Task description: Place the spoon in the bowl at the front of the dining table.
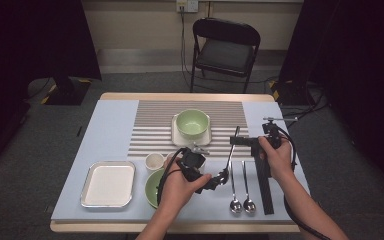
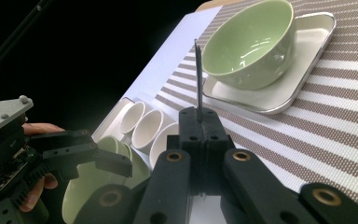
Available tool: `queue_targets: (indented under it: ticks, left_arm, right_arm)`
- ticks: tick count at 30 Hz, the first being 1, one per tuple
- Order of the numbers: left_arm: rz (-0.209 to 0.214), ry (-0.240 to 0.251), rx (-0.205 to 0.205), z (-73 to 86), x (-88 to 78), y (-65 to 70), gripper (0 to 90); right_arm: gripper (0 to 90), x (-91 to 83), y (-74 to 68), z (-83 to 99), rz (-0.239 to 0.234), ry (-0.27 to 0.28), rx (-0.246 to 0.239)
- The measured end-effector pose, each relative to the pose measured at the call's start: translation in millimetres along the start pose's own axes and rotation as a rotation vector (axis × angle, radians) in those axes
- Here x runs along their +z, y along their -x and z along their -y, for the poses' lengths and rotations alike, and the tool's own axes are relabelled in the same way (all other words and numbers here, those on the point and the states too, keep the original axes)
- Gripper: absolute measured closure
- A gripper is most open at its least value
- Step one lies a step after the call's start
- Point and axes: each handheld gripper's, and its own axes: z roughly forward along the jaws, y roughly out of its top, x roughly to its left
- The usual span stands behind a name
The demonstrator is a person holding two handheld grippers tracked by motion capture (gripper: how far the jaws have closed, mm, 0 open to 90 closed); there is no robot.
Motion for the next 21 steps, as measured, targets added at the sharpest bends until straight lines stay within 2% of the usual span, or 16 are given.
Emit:
queue_targets:
  ticks: [8, 16, 21]
  left_arm:
    - [-0.001, 0.012, -0.003, -1.5, 0.7, -3.5, 17.1]
    - [0.021, 0.027, -0.023, -6.5, 16.8, 1.9, 17.0]
    - [0.006, 0.019, -0.026, -9.2, 28.2, 3.8, 17.2]
  right_arm:
    - [90.0, 1.5, -3.8, -5.3, -0.005, 0.015, 0.006]
    - [90.0, 8.3, -13.0, -8.2, -0.022, 0.017, 0.001]
    - [90.0, 12.5, -16.9, -9.0, -0.039, 0.021, 0.002]
